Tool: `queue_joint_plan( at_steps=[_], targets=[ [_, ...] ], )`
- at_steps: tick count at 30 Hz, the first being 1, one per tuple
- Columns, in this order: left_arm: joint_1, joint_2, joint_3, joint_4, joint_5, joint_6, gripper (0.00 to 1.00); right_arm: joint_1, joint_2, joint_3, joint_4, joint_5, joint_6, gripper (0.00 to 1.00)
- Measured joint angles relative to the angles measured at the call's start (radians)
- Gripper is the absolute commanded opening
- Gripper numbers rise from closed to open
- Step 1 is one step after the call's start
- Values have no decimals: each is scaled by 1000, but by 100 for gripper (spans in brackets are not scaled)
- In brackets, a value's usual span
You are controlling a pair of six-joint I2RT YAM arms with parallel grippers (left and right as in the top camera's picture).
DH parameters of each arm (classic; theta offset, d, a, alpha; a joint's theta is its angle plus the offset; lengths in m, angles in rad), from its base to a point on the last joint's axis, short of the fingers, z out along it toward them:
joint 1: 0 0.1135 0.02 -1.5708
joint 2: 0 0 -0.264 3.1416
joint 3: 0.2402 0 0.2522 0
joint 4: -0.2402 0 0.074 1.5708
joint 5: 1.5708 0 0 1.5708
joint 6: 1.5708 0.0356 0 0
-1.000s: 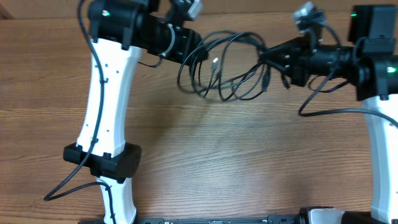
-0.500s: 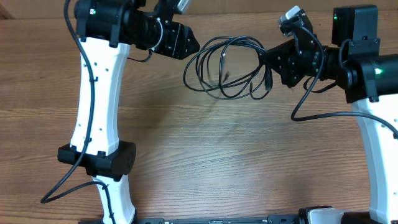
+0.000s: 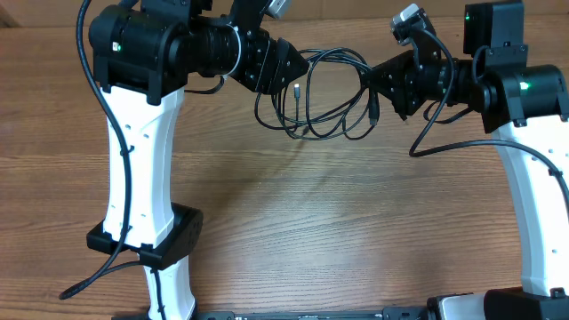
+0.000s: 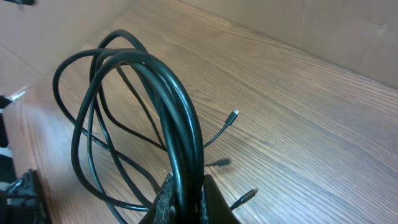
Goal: Untangle cables
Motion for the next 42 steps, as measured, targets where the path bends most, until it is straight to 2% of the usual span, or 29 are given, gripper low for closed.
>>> queue_joint_plan(
  at_steps=[4,7,8,10,12,13,15,17,18,20,21,27,36,37,38,39,42],
  targets=[
    [0,0,0,0,-13,9,60,0,0,0,3,-71,-9,4],
    [0,0,-6,0,-26,13,47,0,0,0,19,-119,-12,4],
    [0,0,-12,0,-29,17,27,0,0,0,26,-146,-14,4],
    [0,0,-36,0,-36,16,7,0,0,0,35,-178,-15,4],
    [-7,0,-58,-1,-40,18,8,0,0,0,38,-193,-14,4],
    [-10,0,-69,-2,-43,26,18,0,0,0,38,-198,-14,4],
    [-21,0,-72,-1,-47,39,31,-2,0,0,39,-218,-15,4],
    [-37,0,-72,-1,-48,52,35,0,0,0,48,-241,-14,4],
    [-42,0,-74,-1,-48,58,30,0,0,0,53,-251,-14,4],
    [-51,0,-74,-1,-47,65,8,0,0,0,56,-278,-14,4],
    [-51,0,-74,-1,-48,68,4,0,0,0,58,-289,-14,4],
    [-51,0,-74,-4,-46,76,4,0,0,0,64,-269,-14,4],
    [-59,0,-82,0,-39,75,4,36,0,12,-21,-40,-15,5],
    [-59,0,-82,0,-39,76,4,41,0,16,-24,-27,-14,18],
    [-59,0,-82,1,-39,76,4,43,0,19,-25,-18,-16,93],
    [-59,0,-82,2,-40,75,4,46,0,24,-33,10,-13,100],
    [-35,-18,-82,-4,-99,75,4,11,3,23,-54,156,-7,100]
  ],
)
